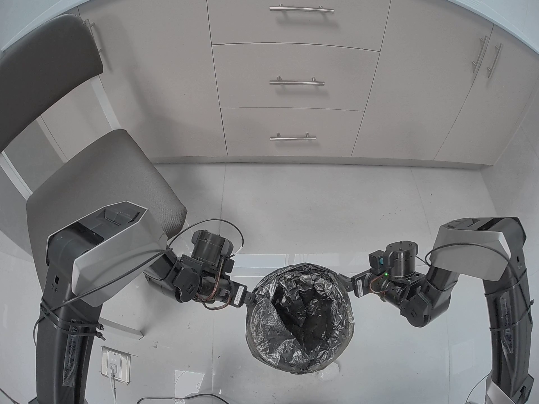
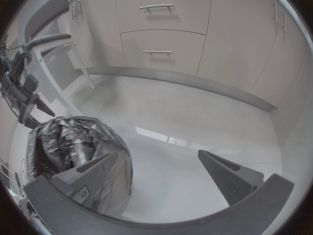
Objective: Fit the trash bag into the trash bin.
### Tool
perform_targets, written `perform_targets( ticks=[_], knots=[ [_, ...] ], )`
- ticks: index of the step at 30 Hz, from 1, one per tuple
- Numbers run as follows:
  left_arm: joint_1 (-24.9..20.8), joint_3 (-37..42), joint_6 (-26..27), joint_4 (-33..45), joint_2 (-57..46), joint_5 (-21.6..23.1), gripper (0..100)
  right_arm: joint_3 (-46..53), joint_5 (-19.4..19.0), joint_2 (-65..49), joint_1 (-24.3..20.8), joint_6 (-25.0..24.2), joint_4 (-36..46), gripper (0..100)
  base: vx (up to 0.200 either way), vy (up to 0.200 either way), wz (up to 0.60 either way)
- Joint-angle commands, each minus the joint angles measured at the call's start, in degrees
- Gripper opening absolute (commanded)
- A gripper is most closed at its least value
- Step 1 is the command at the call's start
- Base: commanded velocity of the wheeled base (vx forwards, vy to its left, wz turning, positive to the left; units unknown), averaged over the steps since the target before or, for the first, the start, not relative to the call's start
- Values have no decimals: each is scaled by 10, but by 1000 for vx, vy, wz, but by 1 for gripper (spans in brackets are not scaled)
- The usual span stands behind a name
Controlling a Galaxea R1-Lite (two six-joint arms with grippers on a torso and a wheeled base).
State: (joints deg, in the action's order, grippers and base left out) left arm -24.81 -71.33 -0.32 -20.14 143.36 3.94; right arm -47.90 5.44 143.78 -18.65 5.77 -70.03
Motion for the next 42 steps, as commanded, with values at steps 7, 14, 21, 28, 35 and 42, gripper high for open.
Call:
perform_targets(
  ticks=[7, 14, 21, 28, 35, 42],
  knots=[
    [-4, 167, -5, -61, -102, 39, 100, 151, -77, -138, -15, -8, 14, 100, 0, 0, 0],
    [-45, 211, -37, -114, -123, 44, 100, 120, -82, -99, -28, -7, 63, 100, 0, 0, 0],
    [-77, 210, -55, -118, -119, 44, 100, 104, -82, -49, -46, -7, 65, 100, 0, 0, 0],
    [-76, 184, -55, -118, -80, 43, 100, 76, -82, -3, -42, -8, 65, 100, 0, 0, 0],
    [-73, 155, -54, -109, -48, 41, 100, 68, -82, 0, -28, -8, 75, 100, 0, 0, 0],
    [-70, 127, -56, -75, -43, 38, 100, 64, -82, 2, -15, -12, 68, 100, 0, 0, 0]
  ],
)
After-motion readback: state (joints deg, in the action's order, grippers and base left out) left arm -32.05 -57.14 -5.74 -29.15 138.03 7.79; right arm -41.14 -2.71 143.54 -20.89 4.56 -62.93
